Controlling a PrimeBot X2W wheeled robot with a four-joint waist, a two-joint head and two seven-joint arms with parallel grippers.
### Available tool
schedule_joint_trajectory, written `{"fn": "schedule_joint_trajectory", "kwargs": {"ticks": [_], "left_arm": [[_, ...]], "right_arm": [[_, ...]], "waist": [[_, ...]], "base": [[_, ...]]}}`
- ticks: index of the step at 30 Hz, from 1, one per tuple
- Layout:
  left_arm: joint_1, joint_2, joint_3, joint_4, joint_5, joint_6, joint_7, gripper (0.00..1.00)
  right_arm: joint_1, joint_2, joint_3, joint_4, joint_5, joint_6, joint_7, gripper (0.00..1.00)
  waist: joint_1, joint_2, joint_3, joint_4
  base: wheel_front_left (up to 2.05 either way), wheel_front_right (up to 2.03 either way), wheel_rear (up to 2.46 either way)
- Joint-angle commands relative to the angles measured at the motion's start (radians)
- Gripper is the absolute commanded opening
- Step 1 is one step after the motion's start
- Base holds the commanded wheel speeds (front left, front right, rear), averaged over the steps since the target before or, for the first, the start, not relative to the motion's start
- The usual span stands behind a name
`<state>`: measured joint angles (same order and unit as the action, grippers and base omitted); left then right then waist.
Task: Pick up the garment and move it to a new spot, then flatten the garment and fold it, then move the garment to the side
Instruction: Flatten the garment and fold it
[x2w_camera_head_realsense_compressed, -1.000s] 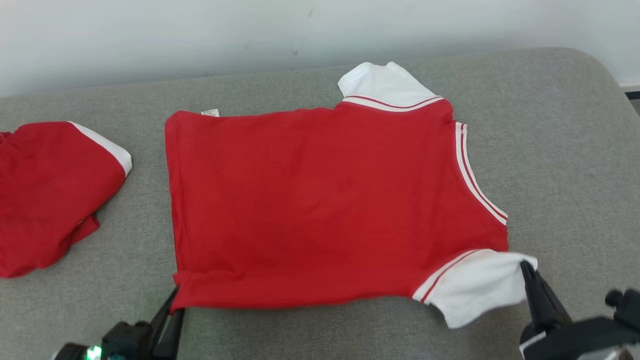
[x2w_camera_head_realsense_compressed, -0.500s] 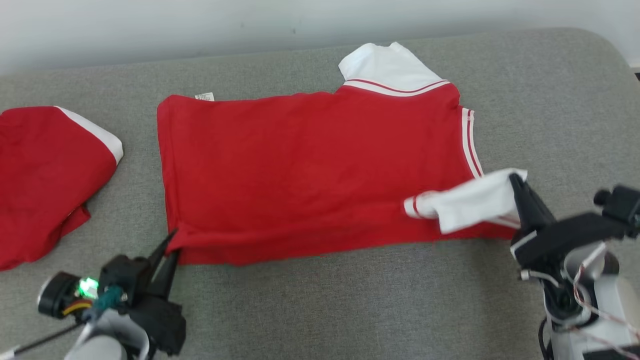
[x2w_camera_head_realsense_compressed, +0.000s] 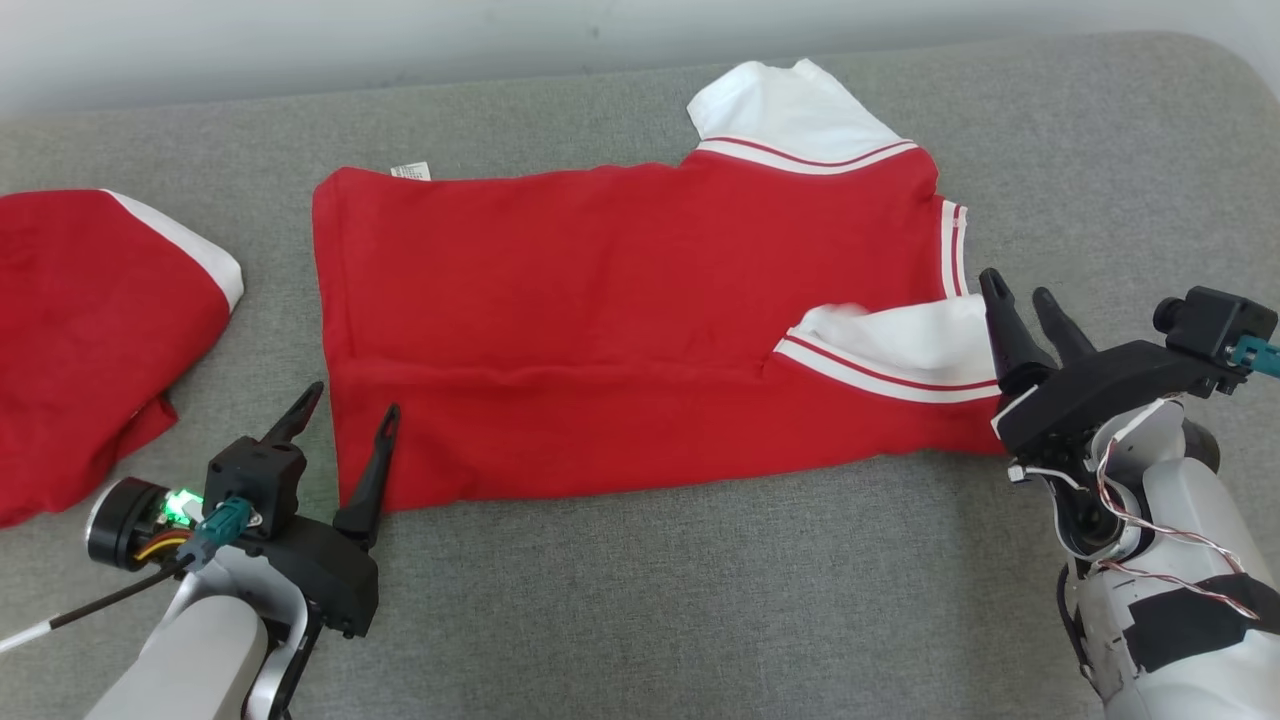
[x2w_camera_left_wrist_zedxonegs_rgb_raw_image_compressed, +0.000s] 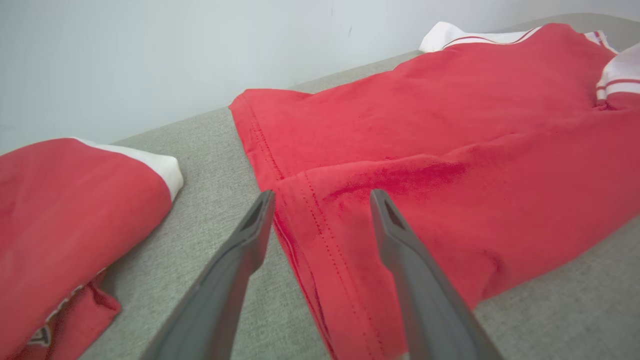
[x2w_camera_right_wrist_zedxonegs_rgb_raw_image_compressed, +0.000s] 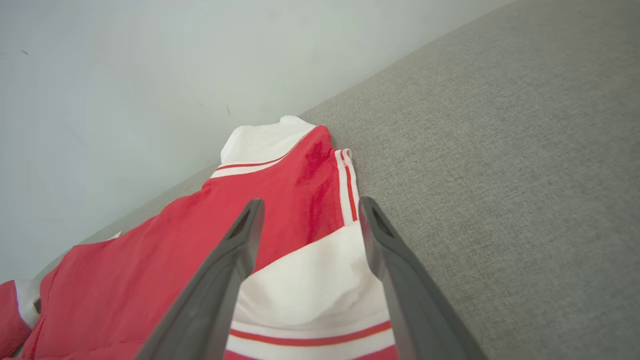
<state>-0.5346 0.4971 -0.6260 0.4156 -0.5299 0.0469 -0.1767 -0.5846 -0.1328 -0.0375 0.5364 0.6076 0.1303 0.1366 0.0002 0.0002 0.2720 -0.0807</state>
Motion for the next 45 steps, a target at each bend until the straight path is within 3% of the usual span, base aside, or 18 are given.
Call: {"fn": "schedule_joint_trajectory", "kwargs": {"ticks": [1, 14, 21, 33, 34, 36, 45], "left_arm": [[-0.004, -0.005, 0.003, 0.006, -0.001, 0.003, -0.006, 1.00], [0.142, -0.082, 0.067, 0.063, -0.092, 0.014, -0.082, 1.00], [0.184, -0.107, 0.082, 0.087, -0.109, -0.001, -0.088, 1.00], [0.130, -0.160, 0.111, 0.170, -0.132, -0.036, -0.088, 1.00], [0.127, -0.165, 0.108, 0.177, -0.133, -0.041, -0.088, 0.44], [0.121, -0.171, 0.109, 0.194, -0.137, -0.058, -0.088, 0.00], [0.160, -0.199, 0.180, 0.171, -0.113, -0.072, -0.089, 0.00]], "right_arm": [[-0.002, -0.012, 0.006, 0.001, 0.000, 0.000, -0.009, 1.00], [0.178, -0.149, 0.171, 0.034, -0.009, 0.000, -0.153, 1.00], [0.206, -0.162, 0.224, 0.074, -0.019, 0.000, -0.191, 1.00], [0.111, -0.143, 0.276, 0.219, -0.058, 0.000, -0.256, 1.00], [0.106, -0.138, 0.281, 0.233, -0.056, 0.000, -0.261, 0.40], [0.096, -0.126, 0.284, 0.258, -0.043, 0.000, -0.273, 0.00], [0.099, -0.125, 0.301, 0.281, -0.017, 0.000, -0.352, 0.00]], "waist": [[-0.0002, -0.0002, -0.003, 0.002], [-0.0002, -0.0002, -0.075, 0.013], [-0.0002, -0.0002, -0.064, 0.011], [-0.0002, -0.0002, -0.041, 0.015], [-0.0002, -0.0002, -0.041, 0.016], [-0.0002, -0.0002, -0.043, 0.017], [-0.0002, -0.0002, -0.091, 0.020]], "base": [[0.00, 0.00, 0.00], [0.00, 0.00, 0.00], [0.00, 0.00, 0.00], [0.00, 0.00, 0.00], [0.00, 0.00, 0.00], [0.00, 0.00, 0.00], [0.00, 0.00, 0.00]]}}
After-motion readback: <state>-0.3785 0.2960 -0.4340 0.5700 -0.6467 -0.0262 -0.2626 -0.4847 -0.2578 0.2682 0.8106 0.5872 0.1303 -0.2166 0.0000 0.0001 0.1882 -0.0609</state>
